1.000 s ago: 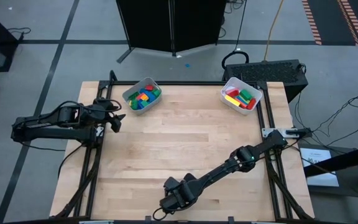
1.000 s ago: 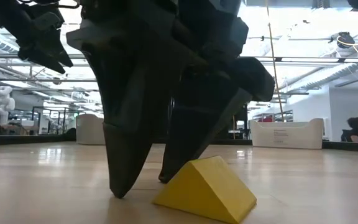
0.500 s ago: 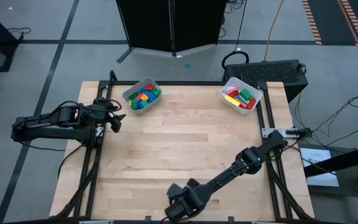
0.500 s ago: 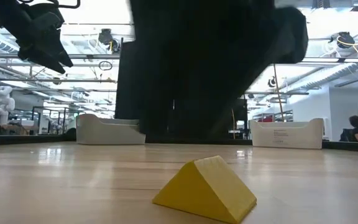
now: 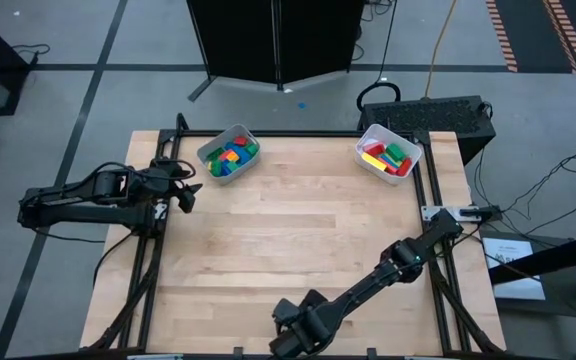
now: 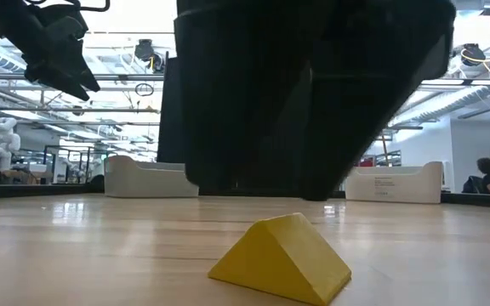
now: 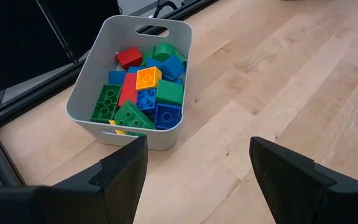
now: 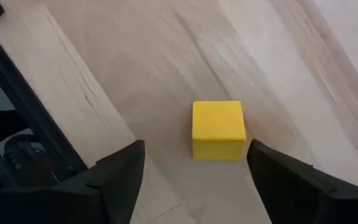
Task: Sort blocks by size
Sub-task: Put the triangular yellow block into the gray bin
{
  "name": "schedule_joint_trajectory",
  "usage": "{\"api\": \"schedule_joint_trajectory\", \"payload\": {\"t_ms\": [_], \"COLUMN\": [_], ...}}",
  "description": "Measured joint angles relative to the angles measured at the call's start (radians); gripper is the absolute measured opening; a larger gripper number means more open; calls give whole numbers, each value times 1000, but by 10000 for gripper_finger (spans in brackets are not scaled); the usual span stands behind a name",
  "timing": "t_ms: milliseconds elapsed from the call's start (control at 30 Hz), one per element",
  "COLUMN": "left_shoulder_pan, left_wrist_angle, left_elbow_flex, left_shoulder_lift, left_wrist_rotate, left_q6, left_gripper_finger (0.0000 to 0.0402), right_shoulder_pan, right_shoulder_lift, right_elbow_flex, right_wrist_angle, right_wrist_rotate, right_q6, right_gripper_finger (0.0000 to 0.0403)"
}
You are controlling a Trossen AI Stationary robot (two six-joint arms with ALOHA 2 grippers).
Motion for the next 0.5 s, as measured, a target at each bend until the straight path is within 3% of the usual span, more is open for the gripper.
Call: {"api": "schedule_joint_trajectory", "payload": {"t_ms": [333, 500], "left_shoulder_pan": [0, 0], "left_wrist_angle": [0, 1], "left_elbow_flex": [0, 0], "left_shoulder_lift": [0, 0], "left_wrist_rotate": [0, -5], "left_q6": [0, 0], "left_gripper_finger": [281, 281], "right_shoulder_pan": [-1, -18], "right_shoulder_lift": [57, 60], "right_elbow_flex": [1, 3], "right_wrist_angle": [5, -19], "right_wrist_rotate": [0, -13], "right_q6": [9, 8], "right_gripper_finger": [257, 205]}}
